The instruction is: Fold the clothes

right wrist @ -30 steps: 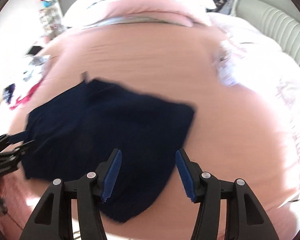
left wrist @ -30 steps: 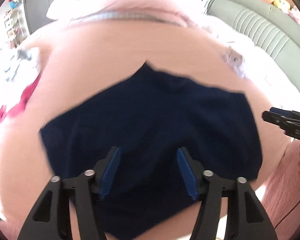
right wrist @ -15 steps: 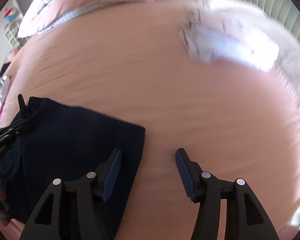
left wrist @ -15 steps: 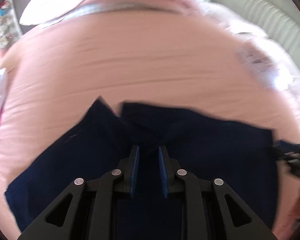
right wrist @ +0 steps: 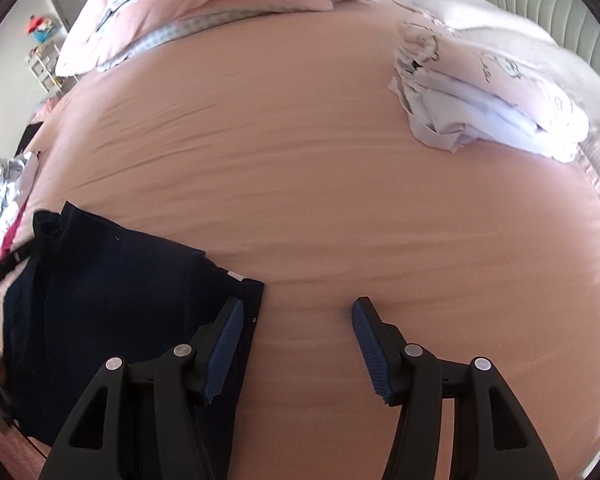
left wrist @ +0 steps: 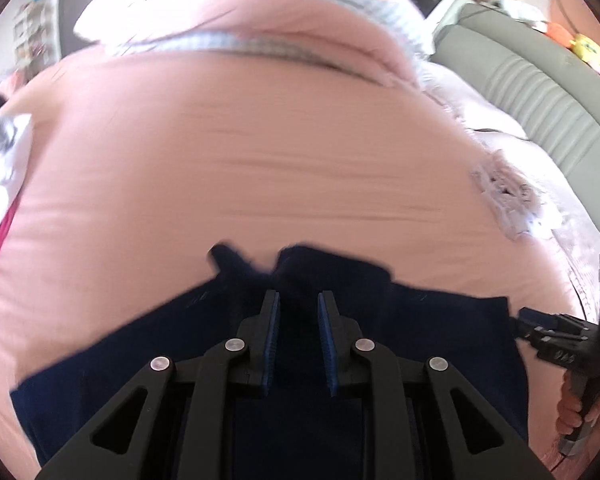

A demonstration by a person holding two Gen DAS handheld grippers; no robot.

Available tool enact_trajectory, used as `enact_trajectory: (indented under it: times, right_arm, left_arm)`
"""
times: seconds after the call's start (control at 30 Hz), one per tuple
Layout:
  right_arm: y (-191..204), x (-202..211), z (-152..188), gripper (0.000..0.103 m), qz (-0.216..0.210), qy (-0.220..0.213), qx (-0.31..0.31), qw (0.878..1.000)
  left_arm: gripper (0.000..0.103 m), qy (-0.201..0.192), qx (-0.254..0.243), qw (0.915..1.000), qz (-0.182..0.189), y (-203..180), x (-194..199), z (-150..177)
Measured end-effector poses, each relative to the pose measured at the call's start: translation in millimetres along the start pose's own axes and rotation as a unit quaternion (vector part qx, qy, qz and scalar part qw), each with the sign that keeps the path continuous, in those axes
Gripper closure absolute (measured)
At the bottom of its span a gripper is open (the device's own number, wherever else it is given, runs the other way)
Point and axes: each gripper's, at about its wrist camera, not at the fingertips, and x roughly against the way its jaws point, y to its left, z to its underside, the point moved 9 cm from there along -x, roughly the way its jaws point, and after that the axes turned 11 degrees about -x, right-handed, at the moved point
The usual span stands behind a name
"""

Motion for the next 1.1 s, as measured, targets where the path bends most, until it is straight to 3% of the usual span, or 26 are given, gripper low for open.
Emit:
enact_trajectory:
  times: [0.13,0.23,0.4,0.57,0.63,0.7,0.77,0.8,0.83,0.93,1.1]
  right_arm:
    - [-1,13,-4,0.047,-0.010,-0.014,-0.019,1.000]
    - [-17,35,-16,0.047,-0.028,-0.038,-0.058,0.997]
    - [-16,40,-16,0.047,-0.082,-0.007,-0.051,0.995]
    - [9,12,6,0.046,-0.104,0.065,-0.050,0.991]
    - [12,3,10,0.045,-0.097,0.065,-0.045,0.992]
    - [19,2,11,0.053,-0.083,0.049,-0.025,0.995]
    - [27,4,14,0.072,-0.074,0.033,-0.008,0.997]
    - [29,5,14,0.090,-0.084,0.032,-0.012,0.996]
    - [30,6,13,0.096,-0.098,0.034,-0.019,0.994]
    - [24,22,10,0.098,-0.100,0.009,-0.034,0.994]
    - [-9,61,-1,0.099,-0.061,-0.061,-0.047,0.995]
  left_arm:
    - [0.085,-0.024,-0.016,0.9995,-0.010,-11,2,-14]
    - [0.084,0.002,-0.027,0.9996,0.004,-9,1,-10]
    - [0.085,0.083,-0.038,0.9953,-0.032,-4,-42,16]
    - [0.084,0.073,-0.034,0.9951,-0.056,8,-32,15]
    - [0.084,0.078,-0.031,0.9945,-0.064,15,-32,16]
    - [0.085,0.088,-0.036,0.9934,-0.064,16,-37,21]
    - [0.085,0.083,-0.059,0.9917,-0.078,13,-38,20]
    - [0.088,0.085,-0.073,0.9900,-0.086,10,-37,21]
    - [0.093,0.084,-0.083,0.9893,-0.085,6,-35,21]
    - [0.097,0.072,-0.089,0.9910,-0.070,-8,-33,11]
    - [0.097,0.046,-0.104,0.9916,-0.061,-13,-21,3]
